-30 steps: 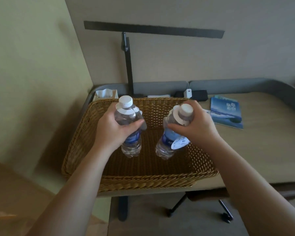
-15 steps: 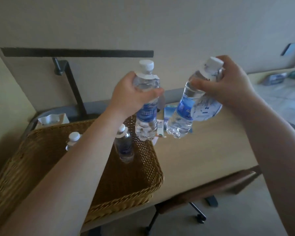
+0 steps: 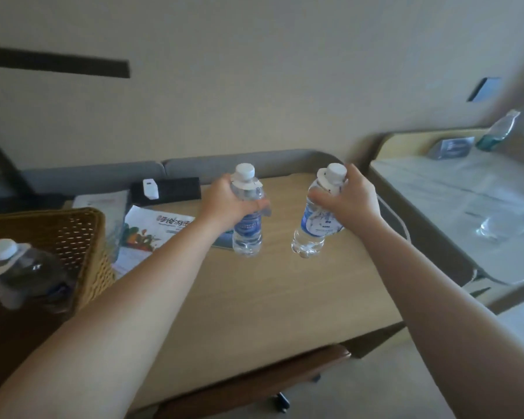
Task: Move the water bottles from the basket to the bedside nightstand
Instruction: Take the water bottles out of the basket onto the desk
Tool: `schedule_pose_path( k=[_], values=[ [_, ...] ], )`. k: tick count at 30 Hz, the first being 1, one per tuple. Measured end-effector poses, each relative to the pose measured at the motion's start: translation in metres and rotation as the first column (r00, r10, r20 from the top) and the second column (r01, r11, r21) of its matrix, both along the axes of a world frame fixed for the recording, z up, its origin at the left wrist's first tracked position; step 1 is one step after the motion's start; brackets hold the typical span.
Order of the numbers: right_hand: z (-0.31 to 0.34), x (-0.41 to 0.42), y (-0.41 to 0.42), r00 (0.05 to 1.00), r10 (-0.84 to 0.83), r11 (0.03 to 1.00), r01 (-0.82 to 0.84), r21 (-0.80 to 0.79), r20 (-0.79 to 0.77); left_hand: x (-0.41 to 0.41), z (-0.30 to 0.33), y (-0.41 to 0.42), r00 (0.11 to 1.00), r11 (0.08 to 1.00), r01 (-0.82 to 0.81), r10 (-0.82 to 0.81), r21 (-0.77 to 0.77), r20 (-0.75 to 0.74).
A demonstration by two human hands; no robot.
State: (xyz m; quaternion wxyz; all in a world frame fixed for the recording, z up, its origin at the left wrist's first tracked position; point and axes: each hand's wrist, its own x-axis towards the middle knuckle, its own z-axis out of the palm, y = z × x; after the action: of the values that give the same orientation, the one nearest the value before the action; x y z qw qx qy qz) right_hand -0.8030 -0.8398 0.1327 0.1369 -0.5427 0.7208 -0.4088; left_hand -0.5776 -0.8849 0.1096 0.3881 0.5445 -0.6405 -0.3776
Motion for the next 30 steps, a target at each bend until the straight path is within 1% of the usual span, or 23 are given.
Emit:
schedule_pose_path(
  k=[3, 7, 11, 15, 19, 25, 30],
  values=[
    [-0.022, -0.033, -0.015, 0.999, -0.026, 0.999, 0.025, 0.045, 0.033, -0.044, -0.025, -0.011, 1.000, 1.000, -0.011, 0.011, 0.002, 0.013],
    [-0.052, -0.064, -0.030, 0.996, -0.078, 0.987, 0.070, 0.144, 0.049, -0.085, -0.048, -0.028, 0.998, 1.000, -0.025, 0.024, 0.008, 0.060],
    [-0.076, -0.081, -0.039, 0.994, -0.099, 0.974, 0.088, 0.207, 0.043, -0.110, -0.064, -0.041, 0.989, 0.999, 0.021, -0.025, 0.025, 0.145],
    [-0.086, -0.089, -0.044, 0.993, -0.109, 0.971, 0.095, 0.219, 0.051, -0.122, -0.079, -0.042, 0.978, 0.997, 0.072, -0.078, 0.035, 0.191],
    [-0.091, -0.091, -0.048, 0.994, -0.082, 0.975, 0.065, 0.211, 0.071, -0.125, -0.090, -0.042, 0.988, 0.997, 0.068, -0.073, 0.041, 0.133],
    [-0.095, -0.092, -0.046, 0.983, -0.059, 0.978, 0.023, 0.208, 0.171, -0.128, -0.102, -0.030, 0.997, 0.999, 0.021, -0.023, 0.025, 0.072],
    [-0.085, -0.095, -0.041, 0.979, -0.034, 0.981, -0.006, 0.196, 0.201, -0.130, -0.094, -0.027, 0.996, 0.992, 0.050, -0.058, 0.113, 0.071]
  ],
)
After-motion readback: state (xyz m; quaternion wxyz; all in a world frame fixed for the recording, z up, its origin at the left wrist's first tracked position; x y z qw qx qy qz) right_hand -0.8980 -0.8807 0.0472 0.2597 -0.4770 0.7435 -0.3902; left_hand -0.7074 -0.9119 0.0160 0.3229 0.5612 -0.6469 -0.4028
